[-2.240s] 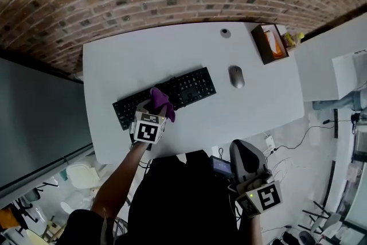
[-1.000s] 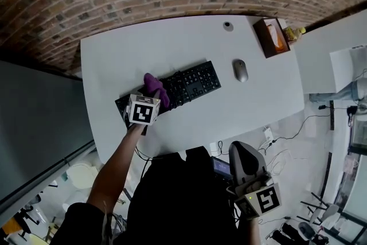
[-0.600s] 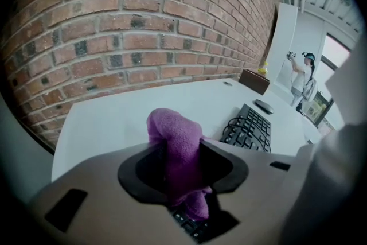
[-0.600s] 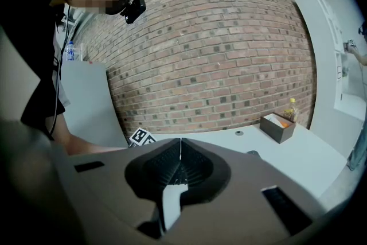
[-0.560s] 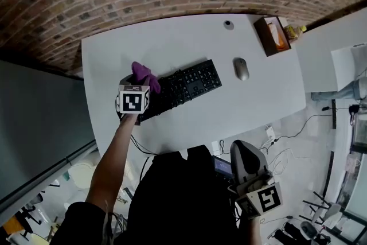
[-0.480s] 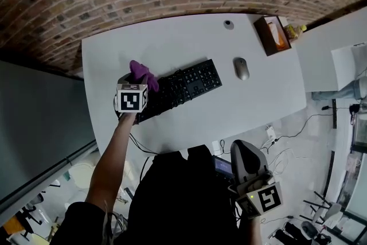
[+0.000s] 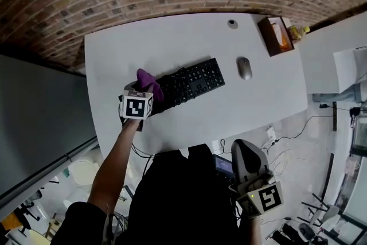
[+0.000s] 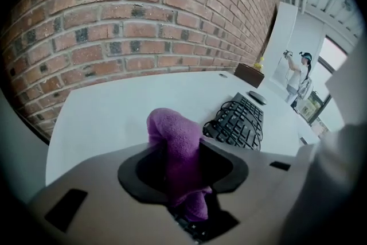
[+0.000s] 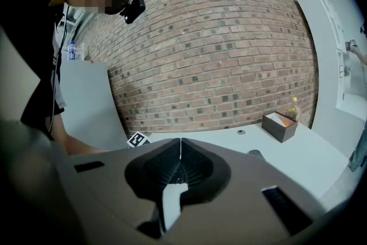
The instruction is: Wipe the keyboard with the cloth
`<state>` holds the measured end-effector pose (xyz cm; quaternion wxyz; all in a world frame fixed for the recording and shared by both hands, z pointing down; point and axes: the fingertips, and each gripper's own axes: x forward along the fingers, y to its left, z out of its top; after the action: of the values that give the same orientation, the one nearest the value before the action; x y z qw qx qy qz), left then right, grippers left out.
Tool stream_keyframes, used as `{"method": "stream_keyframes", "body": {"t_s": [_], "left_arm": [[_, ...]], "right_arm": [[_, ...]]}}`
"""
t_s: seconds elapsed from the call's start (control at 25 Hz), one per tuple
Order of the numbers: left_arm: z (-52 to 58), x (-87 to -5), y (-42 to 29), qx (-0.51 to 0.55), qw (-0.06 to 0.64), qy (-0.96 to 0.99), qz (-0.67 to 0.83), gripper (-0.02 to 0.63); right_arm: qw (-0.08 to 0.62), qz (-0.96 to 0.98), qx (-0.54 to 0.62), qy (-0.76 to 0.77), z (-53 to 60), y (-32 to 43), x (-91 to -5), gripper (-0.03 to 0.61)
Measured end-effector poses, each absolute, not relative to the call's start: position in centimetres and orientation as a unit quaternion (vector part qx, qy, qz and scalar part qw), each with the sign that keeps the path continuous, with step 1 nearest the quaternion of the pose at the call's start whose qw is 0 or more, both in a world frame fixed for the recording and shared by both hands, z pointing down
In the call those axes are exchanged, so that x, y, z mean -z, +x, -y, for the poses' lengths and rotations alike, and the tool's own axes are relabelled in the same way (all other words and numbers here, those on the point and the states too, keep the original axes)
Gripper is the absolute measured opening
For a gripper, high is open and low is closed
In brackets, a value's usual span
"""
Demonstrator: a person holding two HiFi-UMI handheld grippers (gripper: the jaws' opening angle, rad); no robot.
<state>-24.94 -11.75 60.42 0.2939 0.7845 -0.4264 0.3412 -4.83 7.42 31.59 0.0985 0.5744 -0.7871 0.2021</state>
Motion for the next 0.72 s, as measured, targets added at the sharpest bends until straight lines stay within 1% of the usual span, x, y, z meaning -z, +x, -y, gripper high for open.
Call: {"method": "stream_keyframes", "body": {"t_s": [0.12,0.32,0.72], "left_arm": [[9.9,-60.8,-24.2,-0.340,0.297,0.794,0.407,0.164],[6.9,-60.8,-23.2,-0.359,0.274,0.810,0.374,0.164],[-0.2,-61.4,-21.9,-0.361,0.283,0.829,0.321,0.164]], "right_arm": [[0.098,0.791,-0.202,0.569,-7.2,-5.2,-31.6,0.018],[0.098,0.799,-0.201,0.558,-6.8,-5.9,-31.7,0.018],[0.097,0.814,-0.202,0.536,-5.8,-7.4,-31.9,0.018]]}}
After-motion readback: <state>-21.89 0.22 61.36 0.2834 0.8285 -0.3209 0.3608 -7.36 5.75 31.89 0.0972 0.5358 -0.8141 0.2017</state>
